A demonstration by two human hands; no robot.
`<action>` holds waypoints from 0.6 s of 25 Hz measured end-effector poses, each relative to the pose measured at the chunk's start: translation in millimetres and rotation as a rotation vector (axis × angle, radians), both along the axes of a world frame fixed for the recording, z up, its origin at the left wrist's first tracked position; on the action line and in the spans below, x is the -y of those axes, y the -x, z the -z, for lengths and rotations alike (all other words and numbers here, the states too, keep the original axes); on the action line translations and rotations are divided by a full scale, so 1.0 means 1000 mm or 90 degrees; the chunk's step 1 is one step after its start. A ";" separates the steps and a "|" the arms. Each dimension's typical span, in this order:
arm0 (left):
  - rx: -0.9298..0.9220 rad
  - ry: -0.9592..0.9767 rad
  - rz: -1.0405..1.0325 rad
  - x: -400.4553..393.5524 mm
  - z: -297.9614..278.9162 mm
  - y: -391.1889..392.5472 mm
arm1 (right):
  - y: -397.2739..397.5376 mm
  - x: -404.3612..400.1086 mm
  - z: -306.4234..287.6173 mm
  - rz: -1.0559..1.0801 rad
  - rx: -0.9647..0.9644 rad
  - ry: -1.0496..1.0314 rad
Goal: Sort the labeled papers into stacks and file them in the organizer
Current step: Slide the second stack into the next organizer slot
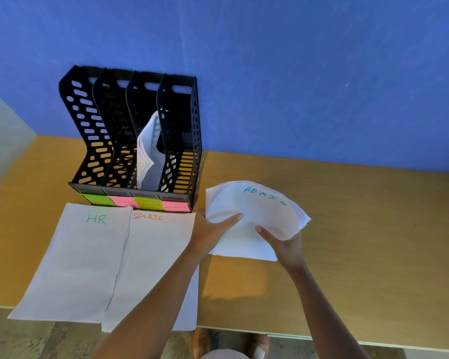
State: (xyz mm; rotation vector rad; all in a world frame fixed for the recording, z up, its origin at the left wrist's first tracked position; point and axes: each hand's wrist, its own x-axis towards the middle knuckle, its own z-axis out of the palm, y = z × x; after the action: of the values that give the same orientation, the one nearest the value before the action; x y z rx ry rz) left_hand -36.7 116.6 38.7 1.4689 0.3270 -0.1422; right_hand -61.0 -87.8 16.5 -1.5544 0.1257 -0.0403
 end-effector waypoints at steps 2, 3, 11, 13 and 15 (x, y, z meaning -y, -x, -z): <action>-0.015 -0.020 0.009 0.000 0.006 0.002 | 0.004 -0.001 0.006 0.022 -0.036 0.021; -0.014 -0.027 0.017 -0.001 0.008 0.003 | 0.005 -0.002 0.008 0.030 -0.043 0.033; -0.003 -0.153 0.080 -0.016 -0.014 -0.017 | -0.025 -0.009 -0.004 0.025 -0.021 0.138; 0.044 -0.190 0.081 -0.021 -0.023 -0.025 | -0.034 -0.014 -0.011 0.017 -0.011 0.150; 0.080 -0.215 0.013 -0.030 -0.038 -0.032 | -0.042 -0.023 -0.017 -0.008 -0.017 0.139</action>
State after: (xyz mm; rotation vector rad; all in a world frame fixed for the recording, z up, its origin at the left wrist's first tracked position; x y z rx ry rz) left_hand -4.7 146.4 77.1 1.8066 0.2421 -0.0099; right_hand -19.0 -64.9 33.3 -1.7742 0.1364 -0.0241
